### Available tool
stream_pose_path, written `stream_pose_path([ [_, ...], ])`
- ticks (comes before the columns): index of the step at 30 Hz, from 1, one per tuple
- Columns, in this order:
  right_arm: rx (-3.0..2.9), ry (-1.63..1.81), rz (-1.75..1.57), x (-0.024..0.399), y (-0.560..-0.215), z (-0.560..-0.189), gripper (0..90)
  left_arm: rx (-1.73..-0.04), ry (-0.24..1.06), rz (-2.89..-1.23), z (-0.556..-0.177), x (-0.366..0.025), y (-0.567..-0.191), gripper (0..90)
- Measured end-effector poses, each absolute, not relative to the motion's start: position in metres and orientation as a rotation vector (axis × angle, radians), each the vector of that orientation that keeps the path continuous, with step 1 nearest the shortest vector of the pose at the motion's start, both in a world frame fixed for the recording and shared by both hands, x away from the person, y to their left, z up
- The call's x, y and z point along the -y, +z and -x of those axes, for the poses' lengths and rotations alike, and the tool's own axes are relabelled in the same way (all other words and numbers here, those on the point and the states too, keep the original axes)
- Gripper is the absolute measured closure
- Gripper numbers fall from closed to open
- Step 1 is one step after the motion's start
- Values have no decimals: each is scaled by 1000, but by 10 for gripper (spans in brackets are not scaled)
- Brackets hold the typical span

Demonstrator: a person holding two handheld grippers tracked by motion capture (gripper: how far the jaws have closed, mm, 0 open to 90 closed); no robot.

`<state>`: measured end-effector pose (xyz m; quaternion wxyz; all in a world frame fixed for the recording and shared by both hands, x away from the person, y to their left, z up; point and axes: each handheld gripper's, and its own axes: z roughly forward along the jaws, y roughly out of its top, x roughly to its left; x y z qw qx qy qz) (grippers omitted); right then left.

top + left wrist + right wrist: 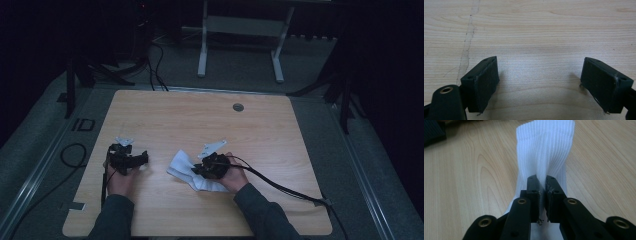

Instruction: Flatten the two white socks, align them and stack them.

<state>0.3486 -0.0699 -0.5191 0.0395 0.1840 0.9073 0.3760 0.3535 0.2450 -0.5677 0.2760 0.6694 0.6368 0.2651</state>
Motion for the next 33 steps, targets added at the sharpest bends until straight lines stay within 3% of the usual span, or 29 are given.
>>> stream_pose_path([
  [4,-2788,1167,-571,69,-521,-350,816,-1711,712,-1799,-354,-245,-568,151],
  [9,-2785,1188,-568,67,-525,-351,628,-1711,712,-1799,-354,-245,-568,151],
  [12,-2750,1197,-591,70,-518,-353,572,-1711,712,-1799,-354,-245,-568,151],
  [18,-2706,1116,-576,78,-504,-353,526,-1711,712,-1798,-354,-245,-568,151],
  [26,-2628,946,-558,105,-480,-350,531,-1691,701,-1819,-352,-244,-567,155],
  [29,-2607,899,-600,121,-475,-351,533,-1670,695,-1824,-349,-240,-565,262],
  [33,-2614,853,-671,142,-477,-348,537,-1646,676,-1854,-344,-232,-560,533],
])
